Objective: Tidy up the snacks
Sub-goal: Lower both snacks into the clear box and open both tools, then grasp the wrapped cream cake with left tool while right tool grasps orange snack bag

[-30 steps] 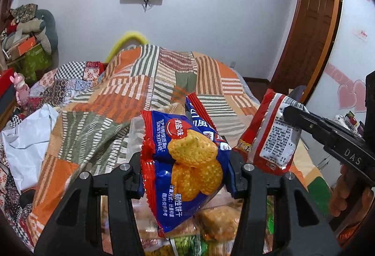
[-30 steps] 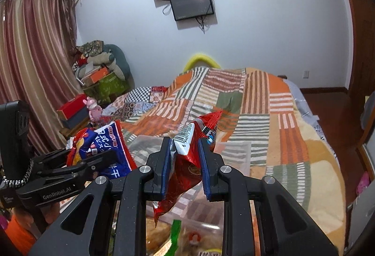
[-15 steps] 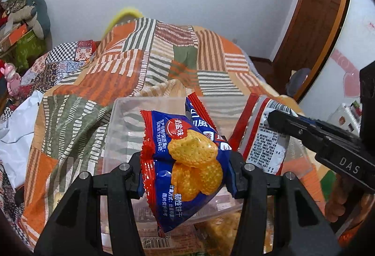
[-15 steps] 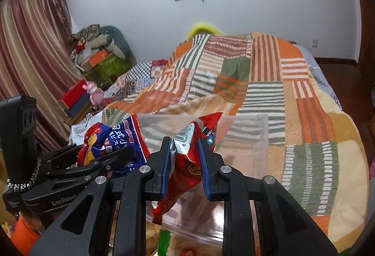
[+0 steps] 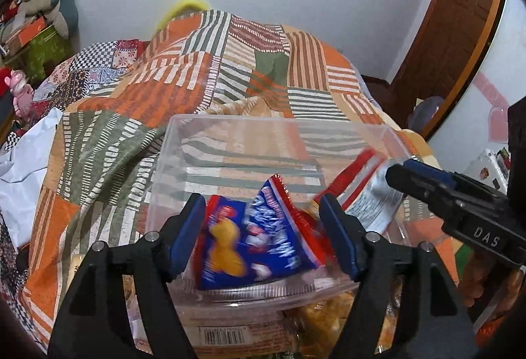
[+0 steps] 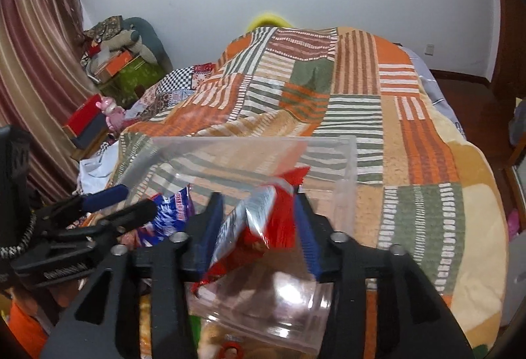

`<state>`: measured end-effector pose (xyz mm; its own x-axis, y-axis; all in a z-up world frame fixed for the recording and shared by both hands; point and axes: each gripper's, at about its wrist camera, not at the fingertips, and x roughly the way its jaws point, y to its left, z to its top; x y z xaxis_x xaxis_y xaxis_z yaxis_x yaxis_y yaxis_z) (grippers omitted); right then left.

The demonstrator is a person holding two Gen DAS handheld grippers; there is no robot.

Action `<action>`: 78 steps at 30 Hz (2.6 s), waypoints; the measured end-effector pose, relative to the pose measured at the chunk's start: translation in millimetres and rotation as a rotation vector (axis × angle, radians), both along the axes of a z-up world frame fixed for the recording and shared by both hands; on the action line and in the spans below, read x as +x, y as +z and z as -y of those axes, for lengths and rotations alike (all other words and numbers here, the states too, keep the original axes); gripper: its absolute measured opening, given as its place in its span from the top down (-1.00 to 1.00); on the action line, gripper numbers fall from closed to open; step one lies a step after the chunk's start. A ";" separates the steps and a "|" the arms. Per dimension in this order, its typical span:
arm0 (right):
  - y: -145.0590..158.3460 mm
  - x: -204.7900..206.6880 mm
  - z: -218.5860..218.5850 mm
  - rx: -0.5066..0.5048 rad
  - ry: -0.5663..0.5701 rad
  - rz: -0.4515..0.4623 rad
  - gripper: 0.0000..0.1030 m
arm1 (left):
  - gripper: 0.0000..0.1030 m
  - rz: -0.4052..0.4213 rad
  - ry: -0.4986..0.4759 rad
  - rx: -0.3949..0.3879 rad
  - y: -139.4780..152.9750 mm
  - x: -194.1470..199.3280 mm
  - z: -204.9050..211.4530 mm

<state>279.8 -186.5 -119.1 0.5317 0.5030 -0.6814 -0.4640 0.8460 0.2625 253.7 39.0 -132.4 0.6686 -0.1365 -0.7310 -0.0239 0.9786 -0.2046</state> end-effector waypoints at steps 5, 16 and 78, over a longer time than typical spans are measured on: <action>8.6 -8.1 3.0 -0.020 -0.005 0.032 -0.07 | -0.42 0.033 0.008 0.018 14.2 -10.1 -2.8; 41.9 -47.9 12.4 -0.061 -0.016 0.180 -0.32 | -0.53 0.130 0.036 0.053 54.4 -45.5 -18.7; -50.4 -114.2 95.1 -0.058 -0.195 -0.144 -0.69 | -0.07 0.012 0.139 0.088 -10.6 -111.1 -94.1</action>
<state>165.6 -281.7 -169.5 0.5103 0.3582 -0.7819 -0.2514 0.9315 0.2628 142.7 133.2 -143.0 0.6852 0.0222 -0.7280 -0.1587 0.9801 -0.1194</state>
